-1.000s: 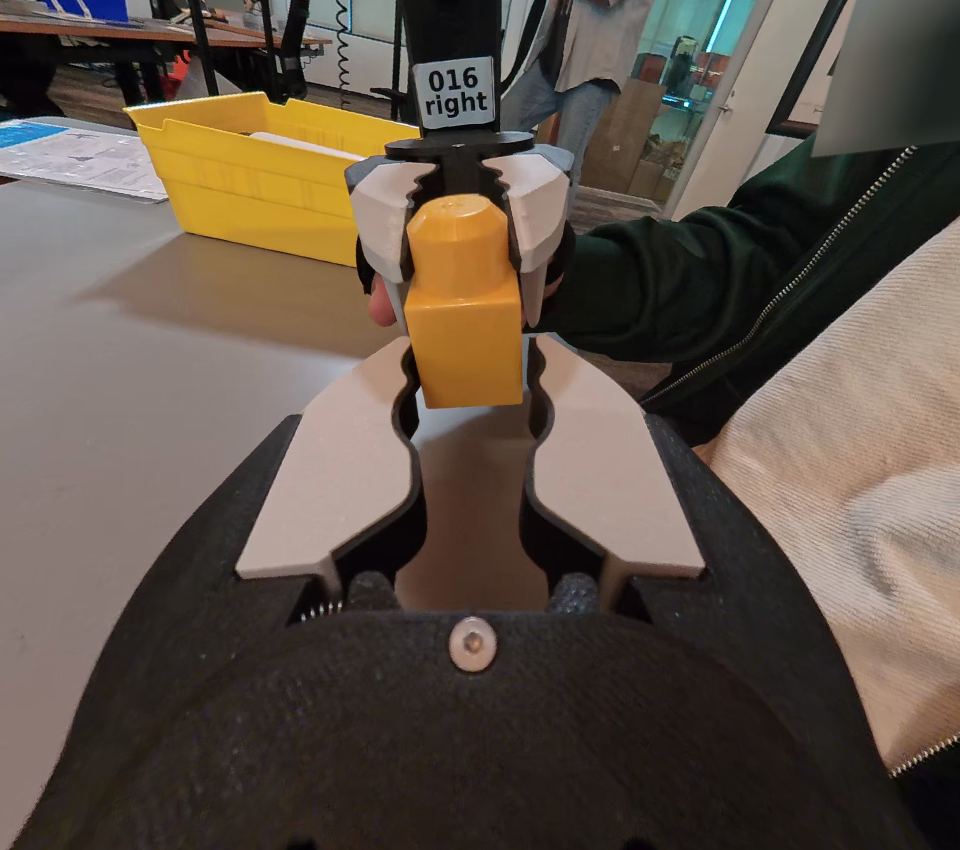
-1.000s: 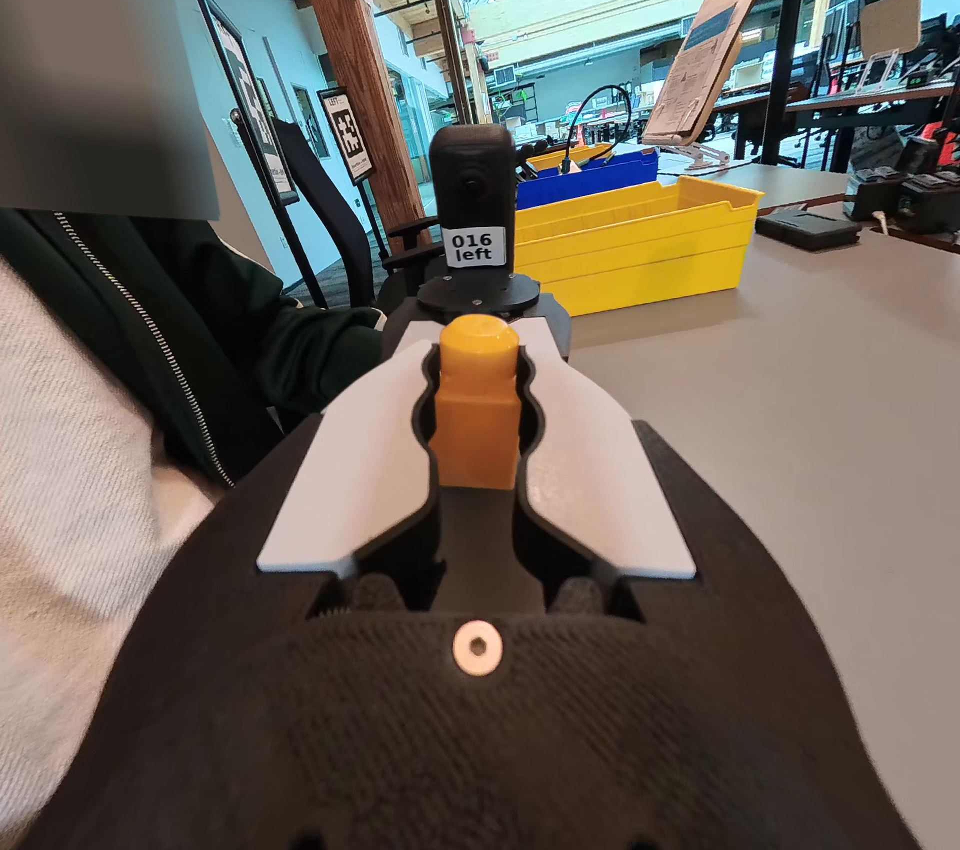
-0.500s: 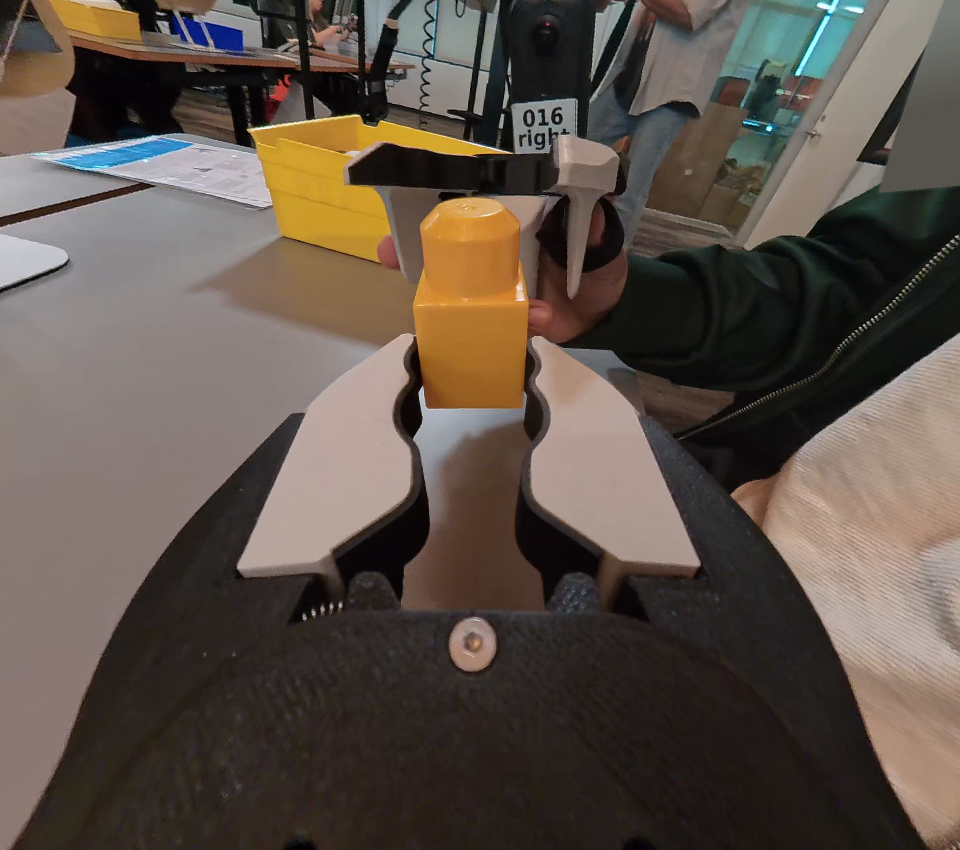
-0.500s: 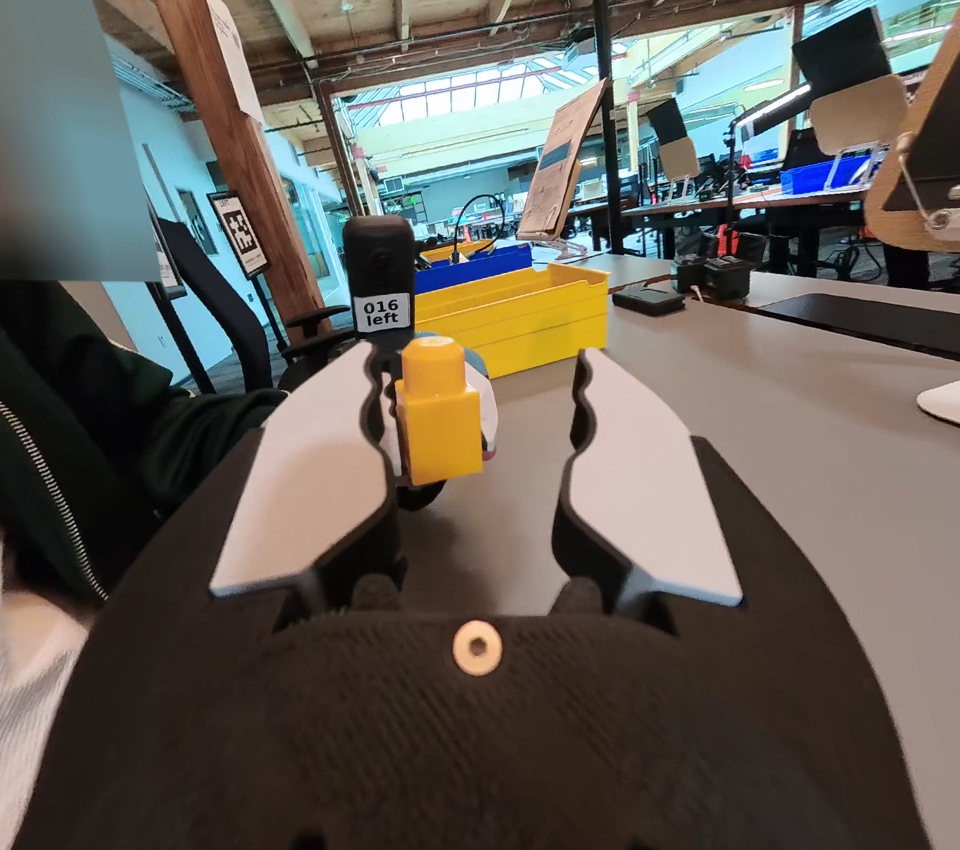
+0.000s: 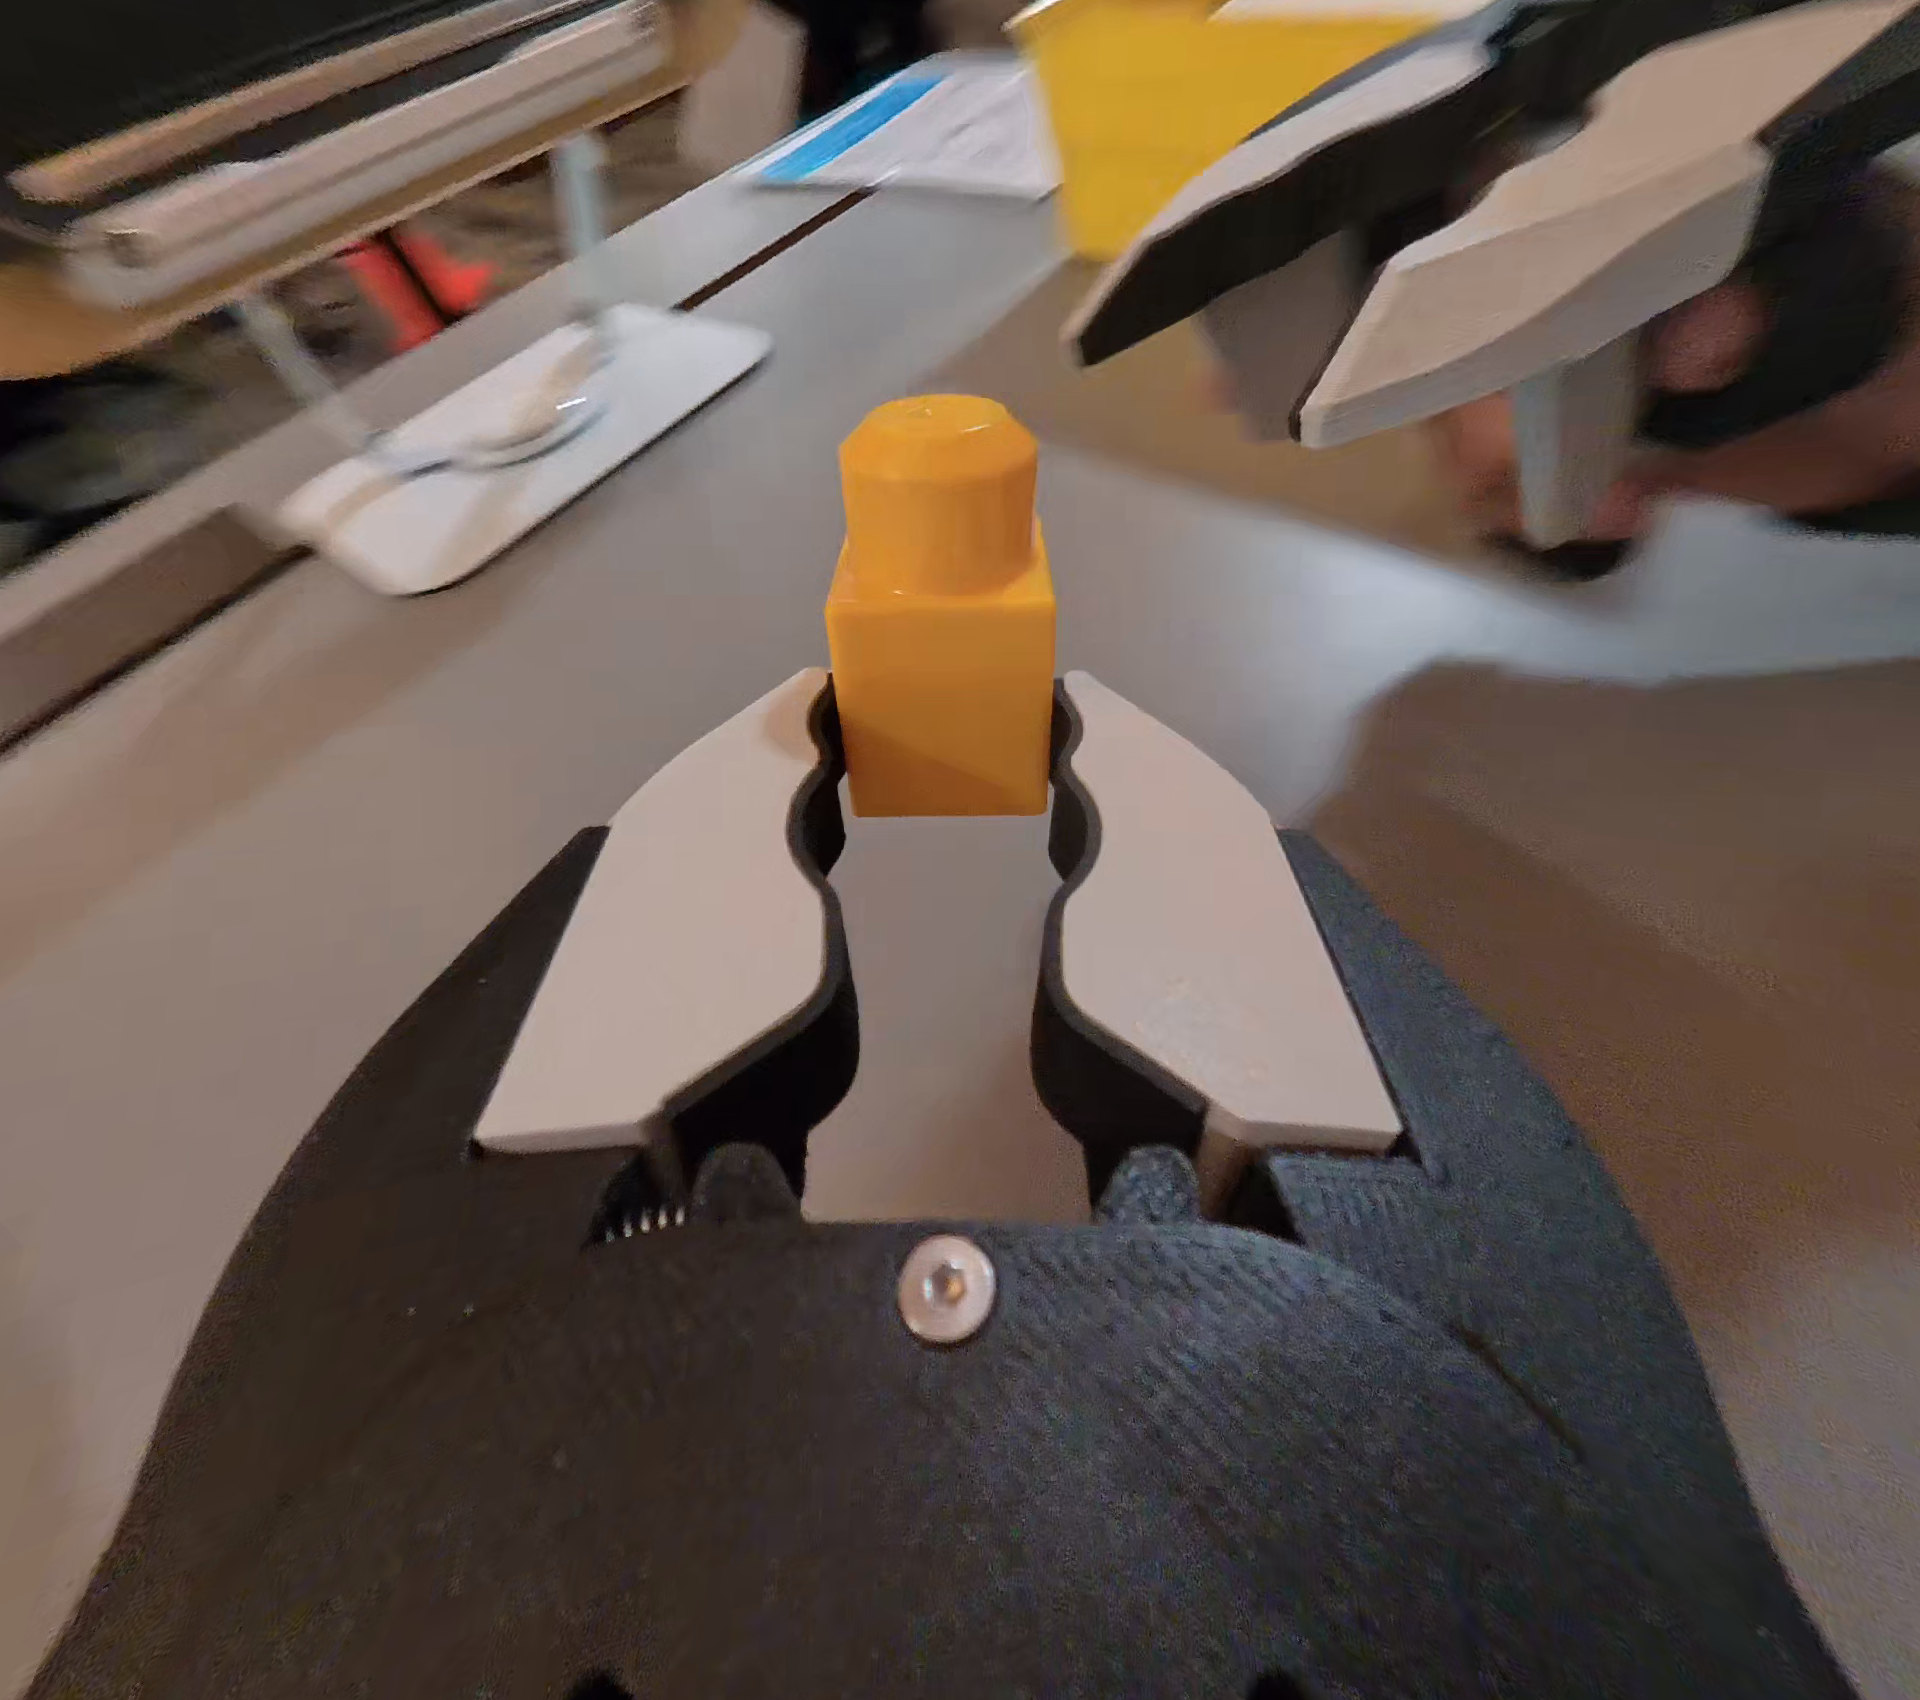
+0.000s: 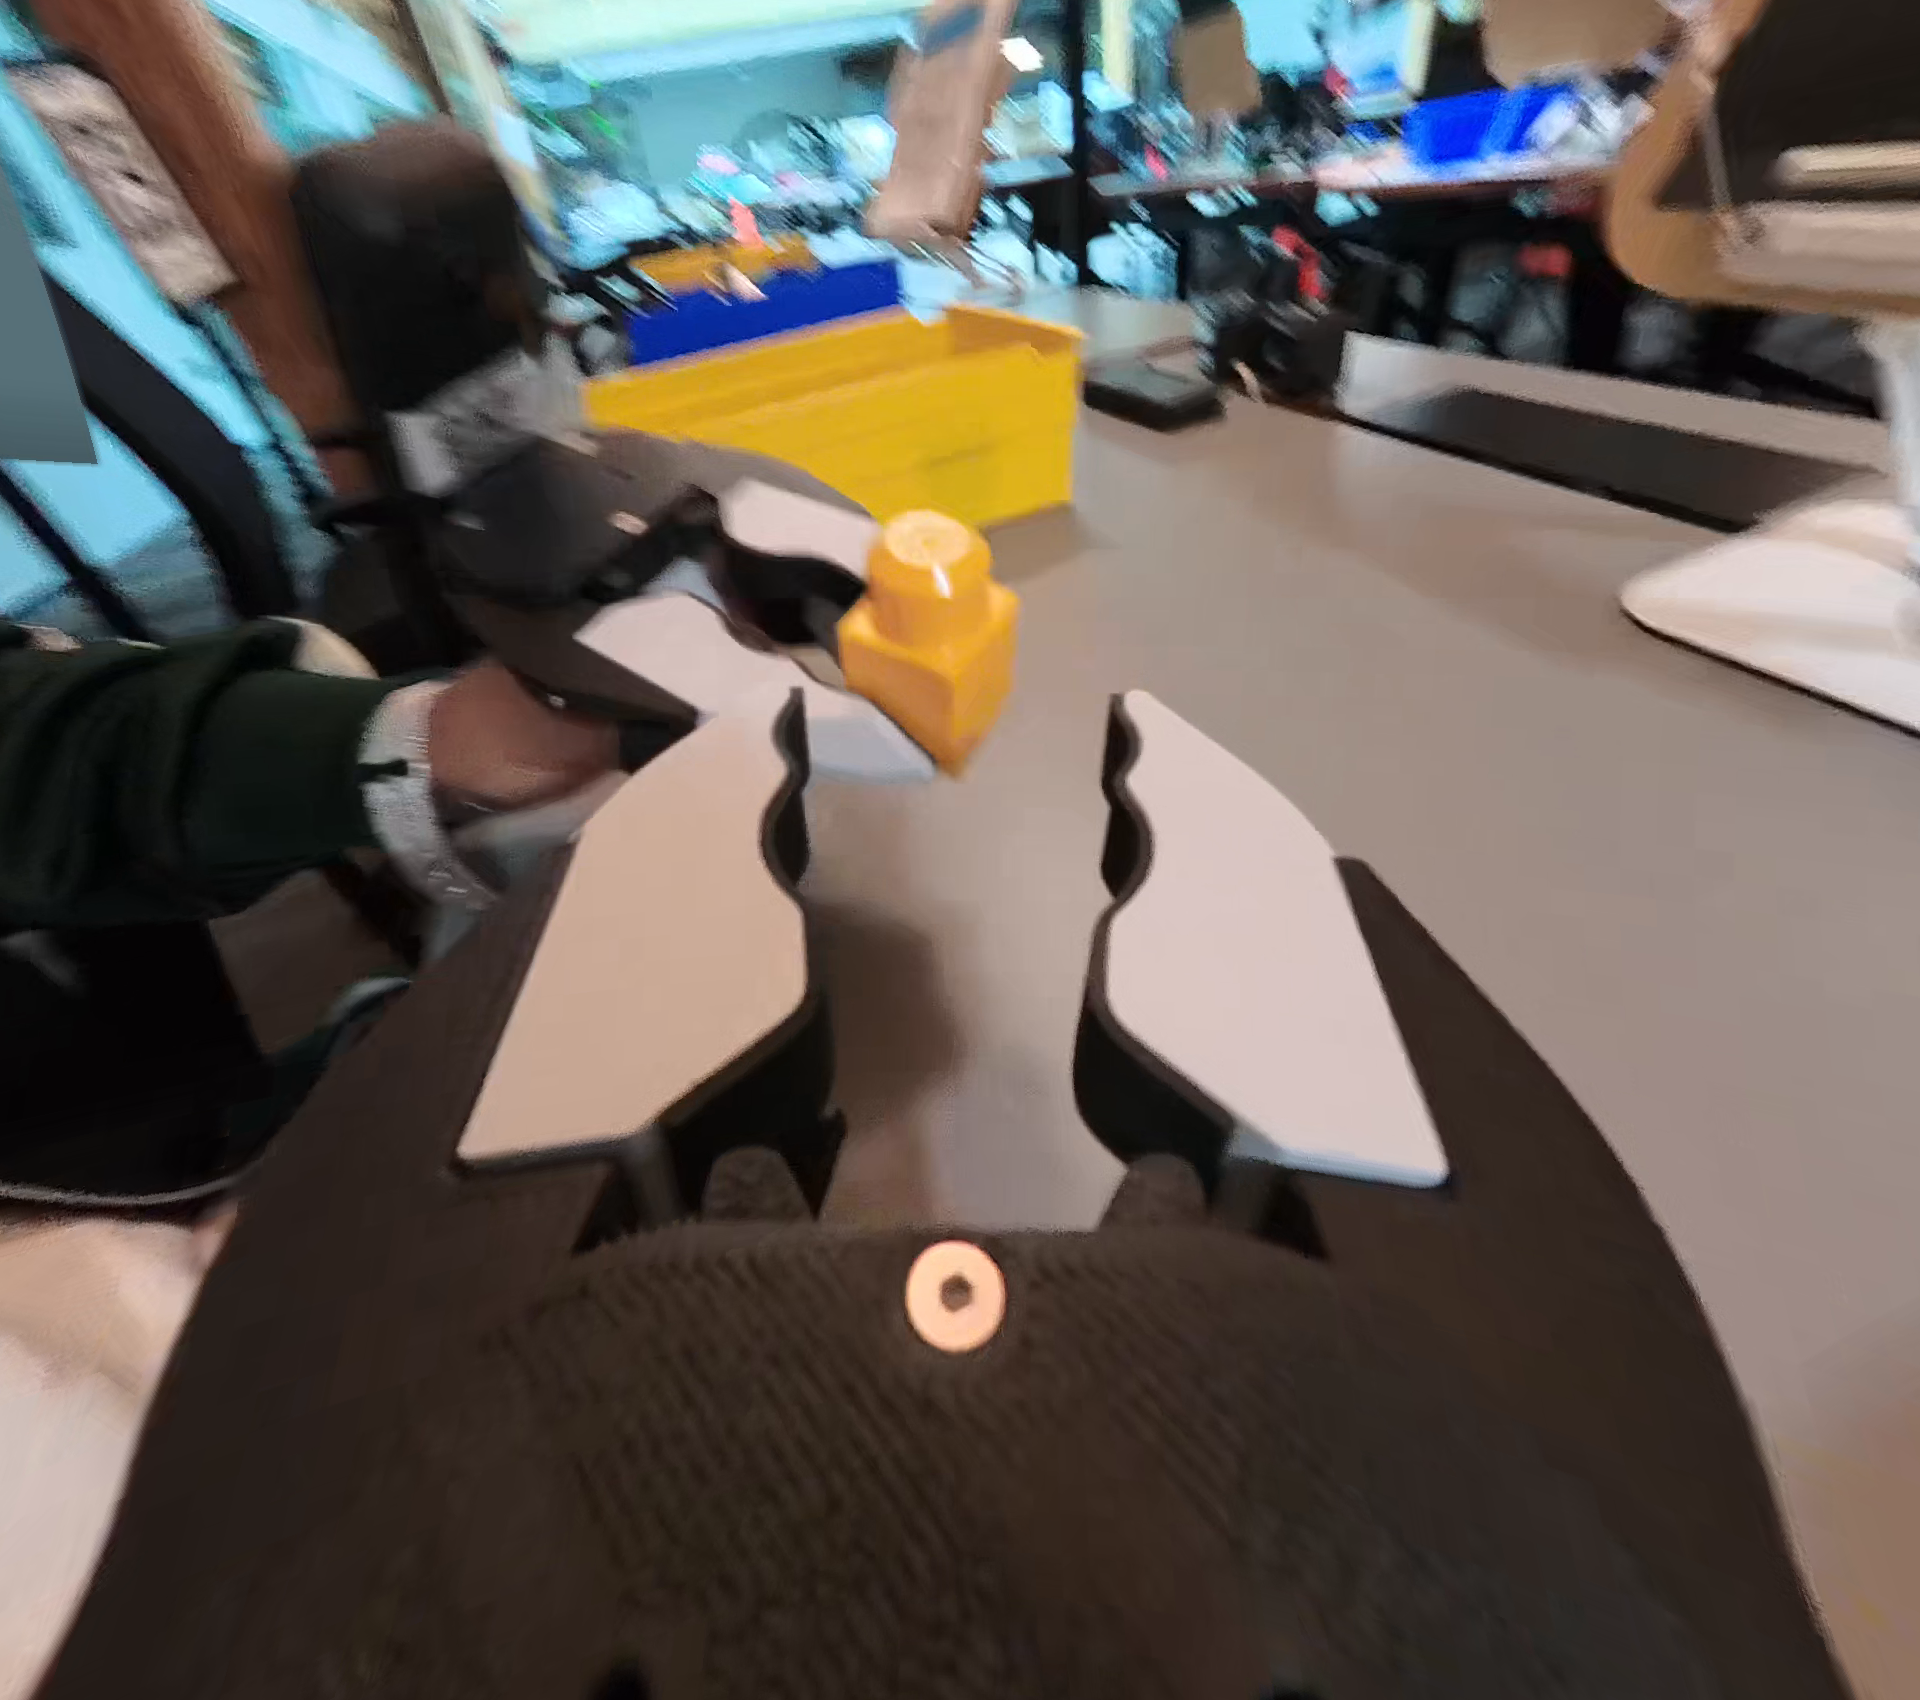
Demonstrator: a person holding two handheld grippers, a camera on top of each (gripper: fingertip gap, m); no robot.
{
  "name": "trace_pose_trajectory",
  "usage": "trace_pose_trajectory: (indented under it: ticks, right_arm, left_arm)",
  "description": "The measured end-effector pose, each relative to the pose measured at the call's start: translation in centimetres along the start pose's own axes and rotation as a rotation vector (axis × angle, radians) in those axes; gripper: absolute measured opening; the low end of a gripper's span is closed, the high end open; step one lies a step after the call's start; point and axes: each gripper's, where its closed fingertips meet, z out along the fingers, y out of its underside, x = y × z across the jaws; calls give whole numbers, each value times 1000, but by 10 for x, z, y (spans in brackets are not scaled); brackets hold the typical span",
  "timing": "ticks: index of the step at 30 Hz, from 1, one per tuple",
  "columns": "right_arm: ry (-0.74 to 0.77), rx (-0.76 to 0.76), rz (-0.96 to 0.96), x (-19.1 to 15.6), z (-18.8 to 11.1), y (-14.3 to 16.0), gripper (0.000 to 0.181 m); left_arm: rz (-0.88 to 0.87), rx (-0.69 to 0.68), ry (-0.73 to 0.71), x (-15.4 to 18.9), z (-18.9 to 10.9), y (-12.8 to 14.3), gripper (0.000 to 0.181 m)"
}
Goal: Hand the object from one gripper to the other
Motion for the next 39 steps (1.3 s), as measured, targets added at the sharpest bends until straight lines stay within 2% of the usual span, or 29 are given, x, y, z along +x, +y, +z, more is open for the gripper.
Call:
trace_pose_trajectory:
  ticks: [2, 4, 11, 15, 19, 21, 22, 23, 24, 26, 30, 35, 39]
  right_arm:
    - [143, -92, -2, 20, 0, 14, 51]
    - [179, -116, 30, 21, 3, 20, 53]
    - [155, -54, 132, -10, 25, 18, 56]
    - [169, -35, 186, -9, 24, 18, 54]
    - [146, -67, 225, -10, 26, 25, 37]
    - [135, -68, 214, -11, 24, 24, 37]
    - [127, -62, 213, -10, 23, 22, 37]
    - [118, -52, 202, -8, 21, 19, 37]
    - [96, -40, 179, -7, 18, 14, 37]
    - [14, -41, 105, -7, 10, 7, 37]
    - [-263, -110, 15, -24, -14, 6, 36]
    - [-351, -245, -1, -29, -31, 26, 36]
    - [-395, -316, -30, -39, -32, 35, 36]
  left_arm:
    - [98, -70, -146, -17, -3, 5, 38]
    - [135, -78, -186, -18, -5, 3, 38]
    - [107, -67, -127, 5, 3, 0, 37]
    - [123, -67, -111, 17, 6, -2, 37]
    - [136, -56, -91, 28, 9, -5, 37]
    - [146, -31, -87, 29, 9, -8, 38]
    - [137, -15, -76, 30, 9, -9, 39]
    - [112, -3, -68, 30, 9, -9, 49]
    - [79, 10, -44, 31, 11, -9, 64]
    - [19, 30, 10, 32, 12, -9, 78]
    - [-26, 107, 249, 52, 7, -14, 82]
    - [-121, 115, 584, 84, -6, -13, 67]
    - [-148, 114, 666, 93, -11, -14, 60]
